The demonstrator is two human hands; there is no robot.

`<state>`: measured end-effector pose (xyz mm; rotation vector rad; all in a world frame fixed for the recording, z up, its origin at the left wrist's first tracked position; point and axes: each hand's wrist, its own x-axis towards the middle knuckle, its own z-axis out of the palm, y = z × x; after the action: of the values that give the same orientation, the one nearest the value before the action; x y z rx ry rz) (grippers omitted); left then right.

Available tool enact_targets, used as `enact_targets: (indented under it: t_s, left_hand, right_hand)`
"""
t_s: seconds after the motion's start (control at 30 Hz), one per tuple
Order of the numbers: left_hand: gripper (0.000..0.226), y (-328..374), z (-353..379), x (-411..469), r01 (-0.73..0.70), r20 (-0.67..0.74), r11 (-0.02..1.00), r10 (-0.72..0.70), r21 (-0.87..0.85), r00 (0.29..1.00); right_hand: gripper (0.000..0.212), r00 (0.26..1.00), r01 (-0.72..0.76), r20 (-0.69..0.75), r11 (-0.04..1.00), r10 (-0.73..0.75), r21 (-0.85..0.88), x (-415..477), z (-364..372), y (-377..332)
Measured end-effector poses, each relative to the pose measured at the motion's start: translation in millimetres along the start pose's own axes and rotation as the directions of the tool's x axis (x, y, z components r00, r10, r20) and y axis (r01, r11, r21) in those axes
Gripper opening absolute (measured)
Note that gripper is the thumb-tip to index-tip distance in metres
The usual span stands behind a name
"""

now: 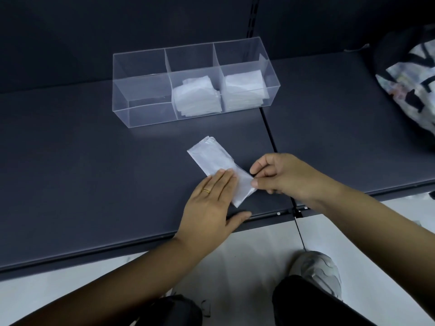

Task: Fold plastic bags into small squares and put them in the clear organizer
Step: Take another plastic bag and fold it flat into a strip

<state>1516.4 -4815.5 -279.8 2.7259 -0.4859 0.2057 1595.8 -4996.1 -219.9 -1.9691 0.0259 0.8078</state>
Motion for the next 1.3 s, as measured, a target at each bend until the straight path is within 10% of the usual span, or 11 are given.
enact_targets:
  t_s: [0.17,0.33,0.63,0.9,1.0,1.1,1.17,1.3]
  left_hand:
    - [0.027,-6,-6,4,-0.039,-0.271,0.999,0.035,-0.012,0.962]
    - [0.022,-4,-21,6,0.043,-0.311,0.992,-0.078,-0.117,0.947]
    - [0.047,-15,-23,15,0.361,-0.073,0.778,-0.459,-0.515,0.886]
    - [0.014,-46,-25,43,0.588,0.276,0.194,-0.740,-0.786,0.614]
    - [0.020,-52,-28,37,0.522,-0.044,0.587,-0.689,-0.619,0.723]
    - [0.023,-46,-27,32,0.206,-0.274,0.959,-0.254,-0.192,0.928]
    - [0.030,-44,-19,33,0.066,-0.129,0.995,-0.076,-0.078,0.989]
    - [0.063,-53,-10,28,0.156,0.162,0.985,-0.167,0.075,0.973]
  right_hand:
    - [0.024,0.998,-0.037,0.053,0.997,0.033,0.067,-4,-7,-13]
    - [0.070,0.951,0.281,0.169,0.952,-0.258,-0.124,-4,-18,-12]
    - [0.010,0.969,0.249,0.022,0.967,-0.248,-0.051,27,20,0]
    - [0.014,0.987,0.014,-0.157,0.993,-0.032,-0.119,48,32,-14]
    - [0.013,0.986,-0.056,-0.165,0.987,0.031,-0.151,53,33,-20]
    - [0.012,0.985,-0.098,-0.158,0.980,0.071,-0.172,57,32,-26]
    - [0.014,0.985,-0.107,-0.152,0.976,0.079,-0.187,57,32,-29]
    - [0.013,0.985,-0.061,-0.172,0.980,0.028,-0.189,52,34,-26]
